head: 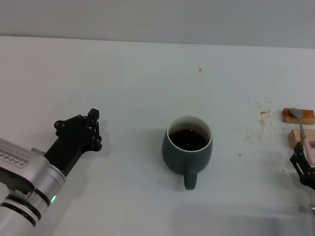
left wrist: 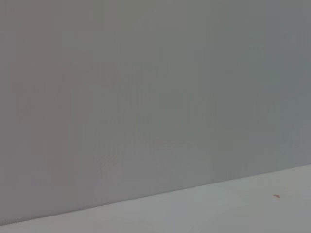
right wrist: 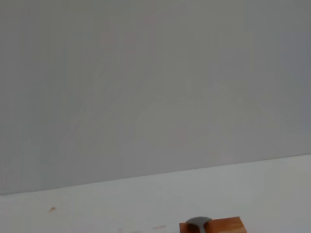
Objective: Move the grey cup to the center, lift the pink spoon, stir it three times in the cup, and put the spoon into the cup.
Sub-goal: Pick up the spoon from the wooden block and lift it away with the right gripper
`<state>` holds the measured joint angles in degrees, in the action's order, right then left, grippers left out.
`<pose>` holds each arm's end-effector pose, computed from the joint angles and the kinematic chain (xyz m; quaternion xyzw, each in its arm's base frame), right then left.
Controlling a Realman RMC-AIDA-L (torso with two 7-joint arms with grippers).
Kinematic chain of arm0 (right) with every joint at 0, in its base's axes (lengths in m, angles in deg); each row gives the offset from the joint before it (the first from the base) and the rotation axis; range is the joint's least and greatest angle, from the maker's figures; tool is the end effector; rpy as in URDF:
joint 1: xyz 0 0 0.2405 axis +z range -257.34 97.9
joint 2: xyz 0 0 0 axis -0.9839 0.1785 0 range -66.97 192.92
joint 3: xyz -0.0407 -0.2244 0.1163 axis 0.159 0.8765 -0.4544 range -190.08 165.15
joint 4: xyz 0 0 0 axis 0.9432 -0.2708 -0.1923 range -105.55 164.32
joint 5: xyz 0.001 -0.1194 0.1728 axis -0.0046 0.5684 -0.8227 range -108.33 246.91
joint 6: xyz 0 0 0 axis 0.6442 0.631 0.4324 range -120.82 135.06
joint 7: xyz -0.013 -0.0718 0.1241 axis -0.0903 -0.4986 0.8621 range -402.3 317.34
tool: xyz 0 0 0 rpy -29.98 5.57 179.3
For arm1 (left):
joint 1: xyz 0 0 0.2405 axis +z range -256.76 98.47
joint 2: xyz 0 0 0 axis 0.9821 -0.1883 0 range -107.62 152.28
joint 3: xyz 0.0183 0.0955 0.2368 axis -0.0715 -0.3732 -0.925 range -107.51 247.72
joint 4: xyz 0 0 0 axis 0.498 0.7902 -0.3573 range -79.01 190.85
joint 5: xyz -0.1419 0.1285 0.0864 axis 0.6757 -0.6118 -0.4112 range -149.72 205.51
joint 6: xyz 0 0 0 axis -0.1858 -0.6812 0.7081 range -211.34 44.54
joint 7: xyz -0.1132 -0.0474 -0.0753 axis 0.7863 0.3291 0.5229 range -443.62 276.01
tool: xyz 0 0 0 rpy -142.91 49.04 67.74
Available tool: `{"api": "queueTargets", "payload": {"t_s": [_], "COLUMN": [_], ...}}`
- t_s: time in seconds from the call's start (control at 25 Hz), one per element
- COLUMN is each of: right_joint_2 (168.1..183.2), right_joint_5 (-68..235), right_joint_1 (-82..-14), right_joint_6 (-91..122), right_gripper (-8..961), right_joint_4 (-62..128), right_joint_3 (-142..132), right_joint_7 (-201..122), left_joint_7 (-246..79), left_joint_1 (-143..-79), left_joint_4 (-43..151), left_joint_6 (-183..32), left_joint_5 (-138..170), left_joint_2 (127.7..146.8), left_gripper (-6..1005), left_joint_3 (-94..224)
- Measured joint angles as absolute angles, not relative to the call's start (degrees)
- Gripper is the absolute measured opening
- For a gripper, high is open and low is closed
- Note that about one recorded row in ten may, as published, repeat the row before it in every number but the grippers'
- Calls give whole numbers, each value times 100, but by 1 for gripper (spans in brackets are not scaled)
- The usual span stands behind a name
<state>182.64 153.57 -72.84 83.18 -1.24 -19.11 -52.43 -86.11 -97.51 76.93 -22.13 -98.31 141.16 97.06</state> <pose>0.3434 0.1936 -0.0772 -0.6330 0.3624 0.2523 0.6359 -0.3063 0.2785 -0.0879 -0.7984 -0.2038 -0.2514 0.5077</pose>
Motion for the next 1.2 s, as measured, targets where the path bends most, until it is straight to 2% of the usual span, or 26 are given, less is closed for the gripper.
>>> {"api": "queueTargets", "payload": {"t_s": [1.2], "right_joint_2": [18250], "right_joint_5": [15357], "right_joint_1": [-7225], "right_joint_6": [8175], "right_gripper": [818], "right_joint_4": [-181], "right_joint_3": [-1916], "right_joint_7": [-5241], "left_joint_7": [-8617], "left_joint_1": [-9743], "left_joint_4": [7692], "left_joint_6": [-2160], "left_joint_5": [-9831], "left_joint_2": [14108], "left_gripper": [-2], "left_joint_3": [9718]}}
